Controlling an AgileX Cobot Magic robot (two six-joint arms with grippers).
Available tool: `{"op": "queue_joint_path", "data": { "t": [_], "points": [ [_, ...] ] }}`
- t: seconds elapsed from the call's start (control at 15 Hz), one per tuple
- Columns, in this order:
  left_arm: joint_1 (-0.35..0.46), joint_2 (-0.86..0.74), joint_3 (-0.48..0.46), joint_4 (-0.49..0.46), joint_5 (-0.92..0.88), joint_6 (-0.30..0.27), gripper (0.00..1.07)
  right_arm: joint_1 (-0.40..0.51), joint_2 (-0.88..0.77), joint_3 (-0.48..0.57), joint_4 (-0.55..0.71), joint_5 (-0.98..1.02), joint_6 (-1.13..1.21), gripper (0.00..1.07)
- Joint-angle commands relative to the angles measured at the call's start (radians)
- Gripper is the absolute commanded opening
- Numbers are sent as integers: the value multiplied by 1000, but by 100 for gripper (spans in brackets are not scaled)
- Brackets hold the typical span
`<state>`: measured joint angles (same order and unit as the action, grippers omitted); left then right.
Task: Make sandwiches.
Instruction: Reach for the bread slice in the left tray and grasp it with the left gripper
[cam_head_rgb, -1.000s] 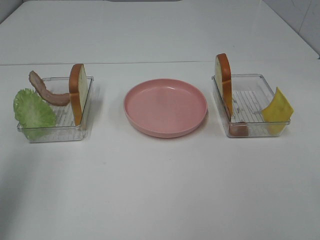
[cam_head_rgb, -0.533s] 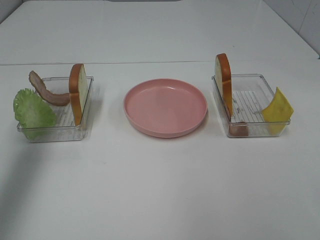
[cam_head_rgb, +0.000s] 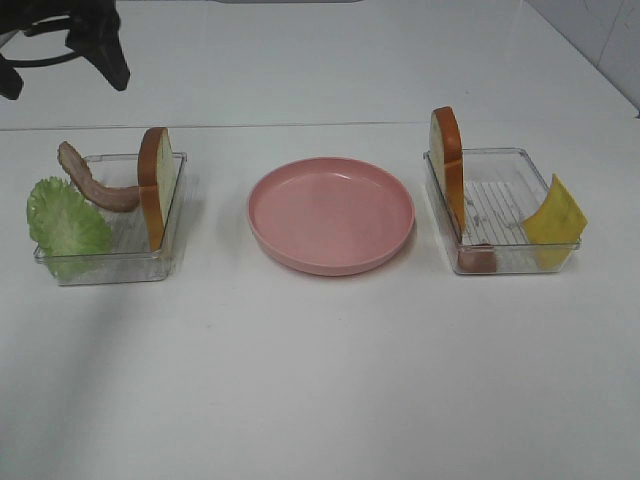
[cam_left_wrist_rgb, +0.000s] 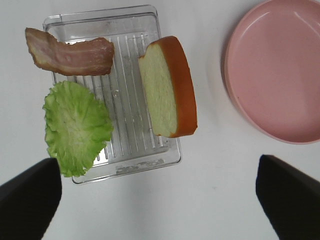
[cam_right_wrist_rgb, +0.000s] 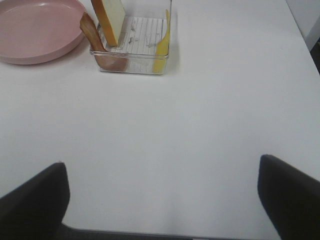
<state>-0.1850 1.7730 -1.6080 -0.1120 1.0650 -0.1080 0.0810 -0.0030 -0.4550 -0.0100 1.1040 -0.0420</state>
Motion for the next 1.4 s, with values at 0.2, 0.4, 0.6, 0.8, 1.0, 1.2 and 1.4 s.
{"op": "queue_joint_path", "data": {
  "t": [0.2, 0.4, 0.6, 0.8, 1.0, 1.2, 1.4],
  "points": [
    [-91, 165, -155, 64, 93, -105, 101, -6, -32, 2, -4, -5, -7, 99],
    [-108, 277, -253, 73, 131, -105, 101, -6, -32, 2, -4, -5, -7, 99],
    [-108, 359, -280, 84, 122, -105, 101, -6, -32, 2, -4, -5, -7, 99],
    [-108, 434, -284, 87, 77, -105, 101, -6, -32, 2, -4, -5, -7, 99],
    [-108, 463, -284, 99, 50, -105, 100, -6, -32, 2, -2, -5, -7, 99],
    [-108, 463, -284, 130, 36, -105, 88, -6, -32, 2, -2, -5, -7, 99],
    [-108, 463, -284, 136, 16, -105, 34, -6, -32, 2, -1, -5, -7, 99]
  ]
}}
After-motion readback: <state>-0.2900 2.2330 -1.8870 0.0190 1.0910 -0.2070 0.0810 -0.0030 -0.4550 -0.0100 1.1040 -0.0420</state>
